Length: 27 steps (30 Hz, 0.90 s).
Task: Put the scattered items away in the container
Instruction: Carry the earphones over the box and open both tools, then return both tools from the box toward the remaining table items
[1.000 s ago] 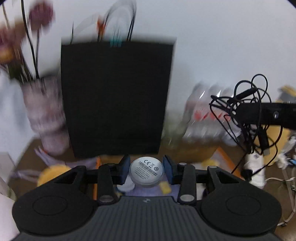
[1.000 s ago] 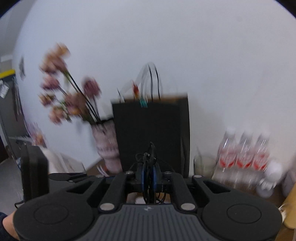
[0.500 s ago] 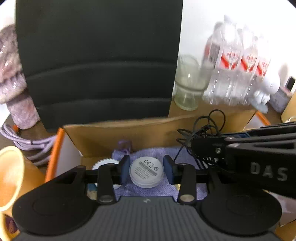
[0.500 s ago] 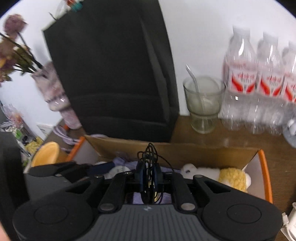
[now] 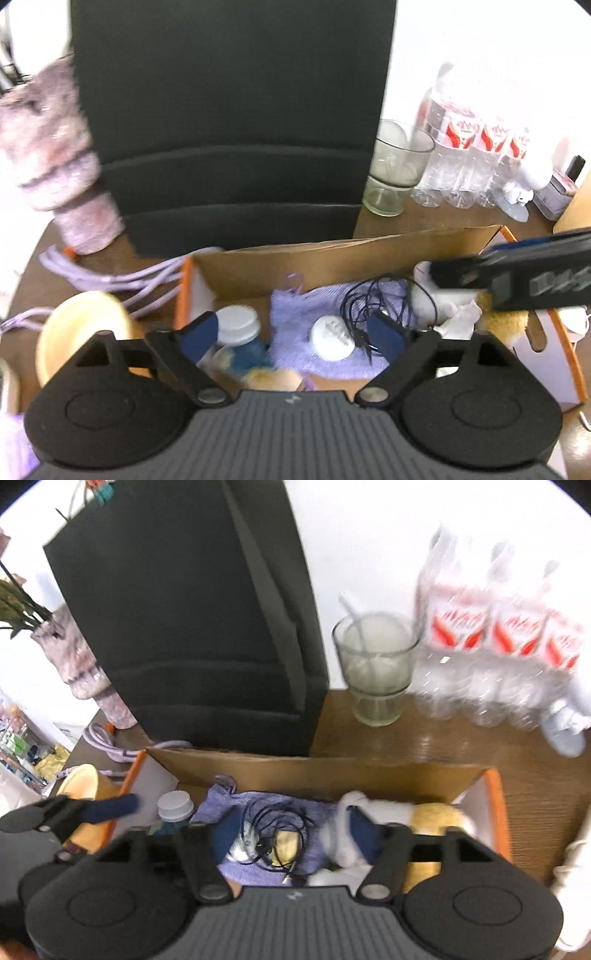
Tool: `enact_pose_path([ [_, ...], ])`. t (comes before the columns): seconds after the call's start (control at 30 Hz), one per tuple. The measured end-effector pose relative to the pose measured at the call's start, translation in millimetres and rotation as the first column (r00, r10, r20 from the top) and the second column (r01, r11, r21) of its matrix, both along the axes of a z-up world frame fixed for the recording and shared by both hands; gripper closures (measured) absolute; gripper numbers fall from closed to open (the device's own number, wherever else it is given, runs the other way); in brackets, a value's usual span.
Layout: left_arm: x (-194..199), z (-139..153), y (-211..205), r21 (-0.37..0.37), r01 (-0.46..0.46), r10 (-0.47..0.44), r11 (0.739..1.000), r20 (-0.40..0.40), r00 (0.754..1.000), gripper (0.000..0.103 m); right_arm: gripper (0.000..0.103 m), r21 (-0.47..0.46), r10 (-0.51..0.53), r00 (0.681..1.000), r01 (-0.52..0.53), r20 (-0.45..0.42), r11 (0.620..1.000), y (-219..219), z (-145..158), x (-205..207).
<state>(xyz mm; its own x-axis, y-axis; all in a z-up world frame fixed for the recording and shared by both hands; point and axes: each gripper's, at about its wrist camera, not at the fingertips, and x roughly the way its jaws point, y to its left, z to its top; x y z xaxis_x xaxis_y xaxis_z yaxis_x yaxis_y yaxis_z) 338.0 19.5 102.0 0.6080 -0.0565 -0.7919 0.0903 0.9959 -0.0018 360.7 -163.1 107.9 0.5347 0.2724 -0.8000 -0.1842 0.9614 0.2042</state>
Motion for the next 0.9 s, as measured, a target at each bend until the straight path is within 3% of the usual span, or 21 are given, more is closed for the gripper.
enact_pose_path([
  [0.13,-10.6,14.8,12.3,-0.005,-0.086,0.085,0.996,-0.085,0.993,0.003,0.021,-0.073,-0.062,0.998,0.063,0.020,0.995,-16.1,33.3,-22.2],
  [0.27,-25.9,21.8,19.4,-0.008,-0.137,0.134,0.990,-0.167,0.977,0.003,0.019,-0.101,-0.072,0.997,0.072,0.000,0.992,-27.7,49.6,-49.1],
  [0.57,-72.2,48.0,3.4,0.029,-0.124,0.126,0.992,-0.124,0.984,0.001,0.016,-0.144,-0.095,0.995,0.099,0.039,0.985,-39.2,68.0,-104.2],
  [0.67,-87.5,58.2,0.6,0.028,-0.136,0.137,0.990,-0.039,0.990,0.000,0.016,-0.152,-0.096,0.993,0.105,0.064,0.983,-37.4,66.9,-119.6],
  [0.73,-103.8,63.4,-1.3,0.032,-0.172,0.169,0.985,0.087,0.982,0.000,0.016,-0.129,-0.094,0.990,0.108,0.110,0.986,-37.3,67.6,-132.3],
  [0.83,-132.7,60.2,-4.4,0.028,-0.197,0.179,0.980,0.306,0.935,0.000,0.016,-0.086,-0.081,0.966,0.105,0.245,0.991,-37.2,64.8,-154.8],
  [0.9,-147.1,51.1,-4.9,0.009,-0.171,0.154,0.985,0.393,0.906,0.000,0.016,-0.061,-0.082,0.934,0.110,0.346,0.992,-38.4,54.4,-171.0],
])
